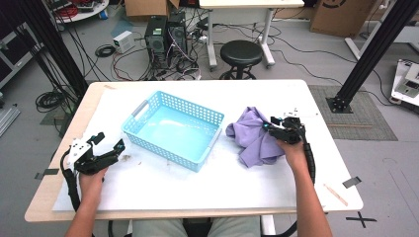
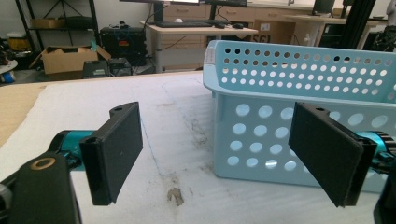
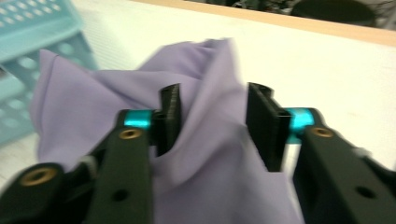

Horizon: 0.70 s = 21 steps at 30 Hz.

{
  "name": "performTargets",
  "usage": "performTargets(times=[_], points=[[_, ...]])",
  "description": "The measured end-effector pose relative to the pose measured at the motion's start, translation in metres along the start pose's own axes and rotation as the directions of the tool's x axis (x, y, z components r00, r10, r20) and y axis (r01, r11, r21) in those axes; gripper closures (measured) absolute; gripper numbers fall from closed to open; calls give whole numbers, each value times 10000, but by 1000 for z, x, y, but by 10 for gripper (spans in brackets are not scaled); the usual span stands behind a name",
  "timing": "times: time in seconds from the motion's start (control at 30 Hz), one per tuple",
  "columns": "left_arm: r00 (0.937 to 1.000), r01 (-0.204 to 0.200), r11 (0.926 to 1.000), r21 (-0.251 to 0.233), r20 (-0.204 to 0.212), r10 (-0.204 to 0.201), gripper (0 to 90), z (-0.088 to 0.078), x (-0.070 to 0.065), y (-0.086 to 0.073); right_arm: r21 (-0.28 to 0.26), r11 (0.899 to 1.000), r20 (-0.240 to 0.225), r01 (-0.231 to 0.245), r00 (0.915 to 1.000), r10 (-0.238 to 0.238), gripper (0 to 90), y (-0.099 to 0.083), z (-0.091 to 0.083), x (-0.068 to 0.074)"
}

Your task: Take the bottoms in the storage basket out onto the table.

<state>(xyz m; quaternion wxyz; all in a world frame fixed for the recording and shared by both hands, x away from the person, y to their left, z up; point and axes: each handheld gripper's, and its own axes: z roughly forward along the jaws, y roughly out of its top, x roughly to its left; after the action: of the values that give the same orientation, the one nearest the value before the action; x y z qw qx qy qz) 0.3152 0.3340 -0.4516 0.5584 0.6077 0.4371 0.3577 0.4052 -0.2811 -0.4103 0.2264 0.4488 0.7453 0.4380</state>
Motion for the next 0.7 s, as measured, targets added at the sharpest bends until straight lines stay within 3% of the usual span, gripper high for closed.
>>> performTargets(times=[0.07, 0.2, 0.23, 0.37, 0.43, 0.5, 0.53, 0.6, 0.7], points=[[10000, -4, 10000, 3, -2, 4, 175, 0, 0, 0, 282, 9994, 234, 215, 9995, -222, 787, -4, -4, -4], [10000, 30, 10000, 13, 7, -30, 175, 0, 0, 0, 495, 9985, 501, 228, 9984, -253, 802, -12, -8, -10], [10000, 23, 10000, 57, 5, -23, 175, 1, 0, 0, 386, 9992, 751, 93, 9971, -122, 736, -16, -12, -13], [9998, -188, 9997, 185, -44, 188, 175, 2, 1, 3, -263, 9990, 774, -374, 9962, 394, 565, -17, -24, -17], [9998, -119, 9999, 26, -142, 119, 175, 1, 4, 8, -760, 9958, 663, -513, 9962, 563, 488, -15, -31, -17], [9995, 182, 9994, -300, -265, -190, 175, -2, 7, 11, -1046, 9934, 578, -479, 9969, 541, 425, -13, -35, -15], [9995, 182, 9994, -300, -265, -190, 175, -2, 7, 11, -1046, 9934, 578, -479, 9969, 541, 425, -13, -35, -15], [9988, 367, 9990, -250, -300, -375, 175, -6, 12, 13, -1469, 9877, 439, -538, 9972, 609, 335, -11, -39, -10], [9989, 420, 9990, -177, -203, -423, 175, -6, 12, 15, -1555, 9867, 239, -467, 9984, 510, 272, -6, -40, -3]])
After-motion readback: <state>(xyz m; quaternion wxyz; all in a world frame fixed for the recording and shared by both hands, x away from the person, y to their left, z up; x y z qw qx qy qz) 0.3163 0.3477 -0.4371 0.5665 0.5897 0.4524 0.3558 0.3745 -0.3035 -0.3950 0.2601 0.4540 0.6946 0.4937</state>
